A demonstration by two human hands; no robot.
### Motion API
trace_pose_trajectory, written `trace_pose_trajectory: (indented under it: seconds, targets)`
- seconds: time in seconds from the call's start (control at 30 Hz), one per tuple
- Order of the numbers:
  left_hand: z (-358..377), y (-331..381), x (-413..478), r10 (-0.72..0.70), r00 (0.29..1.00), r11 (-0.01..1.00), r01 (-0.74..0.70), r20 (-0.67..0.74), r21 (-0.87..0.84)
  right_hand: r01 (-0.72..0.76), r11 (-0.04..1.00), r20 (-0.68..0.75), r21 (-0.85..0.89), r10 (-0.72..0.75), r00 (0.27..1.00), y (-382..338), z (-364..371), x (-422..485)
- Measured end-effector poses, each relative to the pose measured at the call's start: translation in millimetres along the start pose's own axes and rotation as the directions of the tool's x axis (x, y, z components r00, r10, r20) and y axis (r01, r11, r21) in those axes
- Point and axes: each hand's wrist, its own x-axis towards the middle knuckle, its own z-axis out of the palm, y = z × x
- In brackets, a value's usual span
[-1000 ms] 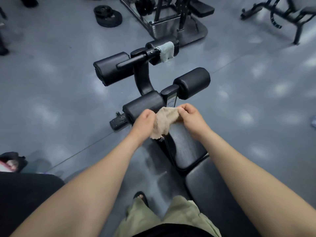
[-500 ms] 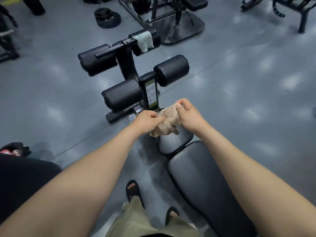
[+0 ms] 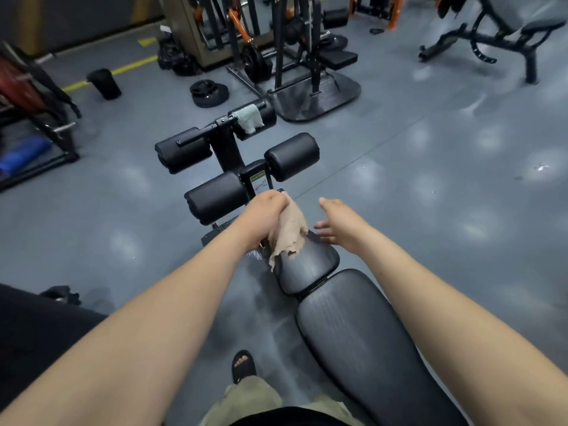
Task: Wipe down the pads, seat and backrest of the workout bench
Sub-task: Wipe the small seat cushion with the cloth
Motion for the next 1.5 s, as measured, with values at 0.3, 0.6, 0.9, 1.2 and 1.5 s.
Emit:
trace_pose_trajectory:
  seconds: [0.3, 0.6, 0.9, 1.2, 1.5]
  targets:
    - [-14, -1, -19, 0.015, 0.967, 0.998, 0.001, -0.255, 0.062, 0.153, 0.96, 0.204, 0.234, -0.203, 0.958, 0, 28, -11]
    - [-26, 0, -28, 0.013, 0.993, 0.989, 0.005, -0.118, 0.15, 0.289, 0.957, 0.215, 0.026, -0.288, 0.933, -11, 26, -2]
    - [-44, -9, -11, 0.038, 0.982, 0.915, 0.039, -0.182, 0.401, 0.463, 0.844, 0.217, -0.27, -0.415, 0.884, -14, 29, 8]
    - [-59, -72, 38, -0.088, 0.989, 0.976, 0.11, -0.121, 0.187, 0.194, 0.974, 0.337, 0.121, -0.224, 0.914, 5, 61, 45]
    - [-40, -227, 128, -0.337, 0.941, 0.93, 0.336, -0.019, 0.15, 0.186, 0.972, 0.314, -0.142, -0.134, 0.94, 93, 93, 154]
